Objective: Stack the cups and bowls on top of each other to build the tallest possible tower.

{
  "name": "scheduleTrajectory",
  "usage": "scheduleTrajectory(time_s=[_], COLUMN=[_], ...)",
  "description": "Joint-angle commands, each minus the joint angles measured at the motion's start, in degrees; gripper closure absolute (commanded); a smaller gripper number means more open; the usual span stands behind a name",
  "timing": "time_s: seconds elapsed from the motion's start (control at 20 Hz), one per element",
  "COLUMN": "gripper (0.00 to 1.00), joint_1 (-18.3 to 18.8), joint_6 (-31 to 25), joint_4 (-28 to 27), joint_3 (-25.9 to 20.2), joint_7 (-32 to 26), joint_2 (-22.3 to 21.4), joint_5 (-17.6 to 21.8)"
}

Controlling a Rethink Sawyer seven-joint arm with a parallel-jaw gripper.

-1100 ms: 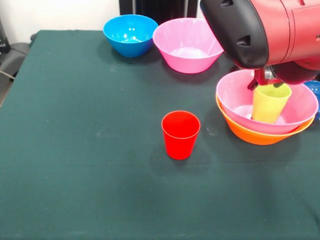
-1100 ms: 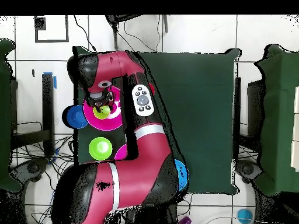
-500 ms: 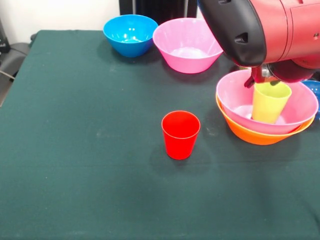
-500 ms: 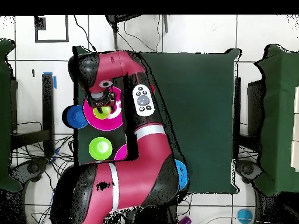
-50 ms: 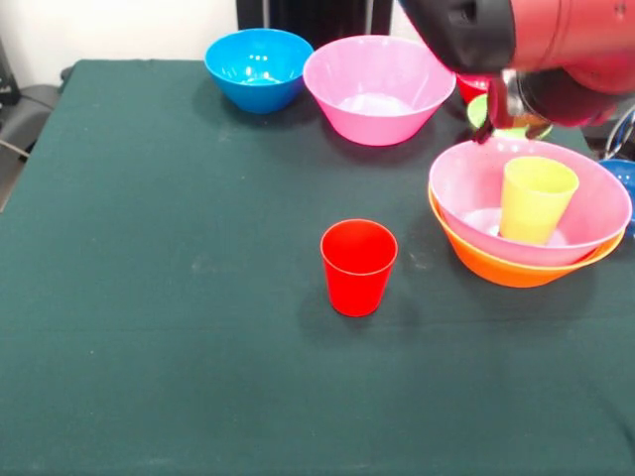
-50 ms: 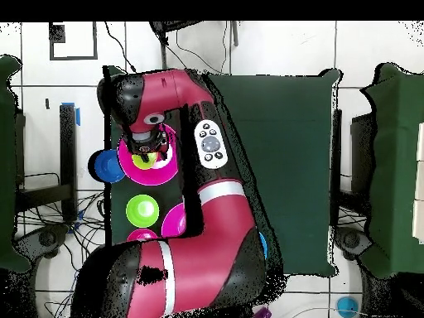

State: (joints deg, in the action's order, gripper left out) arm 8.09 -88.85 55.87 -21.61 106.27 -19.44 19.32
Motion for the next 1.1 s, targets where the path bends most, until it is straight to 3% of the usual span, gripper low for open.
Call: scheduleTrajectory(time_s=[0.05,0.4,0.75,1.1], gripper=[0.00,0.00,0.00,0.00], joint_1=[3.9,7.3,14.6,19.5], joint_6=[-2.3,-2.1,2.5,3.8], joint_4=[9.2,13.5,23.6,27.0], joint_3=[-0.9,-3.3,-4.3,-6.3], joint_7=[-13.7,-16.5,-22.9,-26.8], joint_2=[-7.7,-12.9,-19.4,-20.6], joint_5=[1.1,0.8,2.8,6.0])
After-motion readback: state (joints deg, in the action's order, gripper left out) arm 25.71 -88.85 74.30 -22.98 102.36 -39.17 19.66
